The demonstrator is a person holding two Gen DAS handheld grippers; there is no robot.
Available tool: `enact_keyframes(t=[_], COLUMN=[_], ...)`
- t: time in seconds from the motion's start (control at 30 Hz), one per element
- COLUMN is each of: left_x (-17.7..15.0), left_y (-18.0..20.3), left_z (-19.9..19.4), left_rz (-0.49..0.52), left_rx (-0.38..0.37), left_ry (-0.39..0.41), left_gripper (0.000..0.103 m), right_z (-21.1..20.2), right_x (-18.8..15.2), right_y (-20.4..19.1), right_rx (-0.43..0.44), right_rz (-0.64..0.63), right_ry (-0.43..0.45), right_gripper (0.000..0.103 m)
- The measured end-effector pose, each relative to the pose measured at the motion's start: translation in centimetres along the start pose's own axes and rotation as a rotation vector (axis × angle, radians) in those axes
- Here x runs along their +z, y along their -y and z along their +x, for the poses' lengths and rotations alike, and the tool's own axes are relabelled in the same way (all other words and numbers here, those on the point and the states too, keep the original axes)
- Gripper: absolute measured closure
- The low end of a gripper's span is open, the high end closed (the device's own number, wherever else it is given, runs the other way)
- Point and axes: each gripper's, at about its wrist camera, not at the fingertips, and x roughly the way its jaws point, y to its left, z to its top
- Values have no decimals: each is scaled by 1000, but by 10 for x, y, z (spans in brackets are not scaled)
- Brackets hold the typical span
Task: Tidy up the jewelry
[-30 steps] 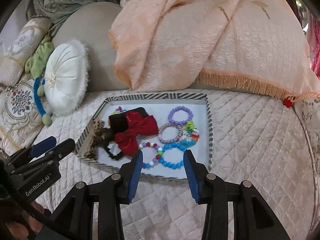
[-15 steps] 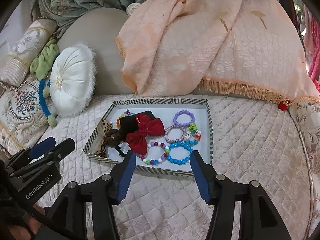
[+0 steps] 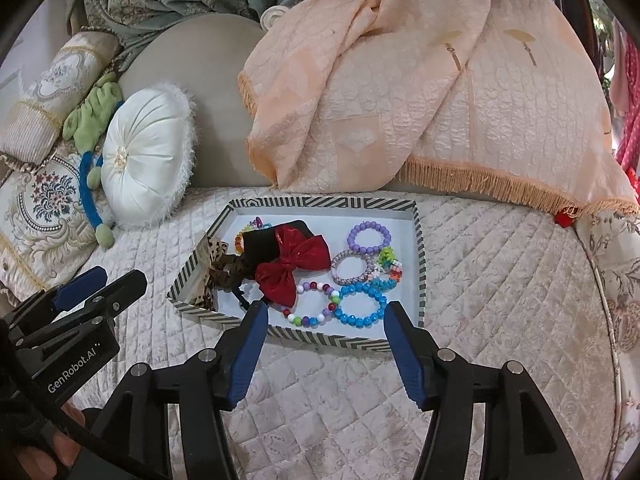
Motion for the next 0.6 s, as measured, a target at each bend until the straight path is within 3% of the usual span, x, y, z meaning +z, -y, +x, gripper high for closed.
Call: enact_keyframes(t=[0.6], left_x=[-3], left_y=[-3], left_z=[3], left_rz=[0], left_rx=[7], left_ry=[-9], left_gripper=[49], right_z=[6], right_x=[-3], right_y=[1], right_rx=[3], right_rz=[-5], right_ry=[-19], right_gripper=[43])
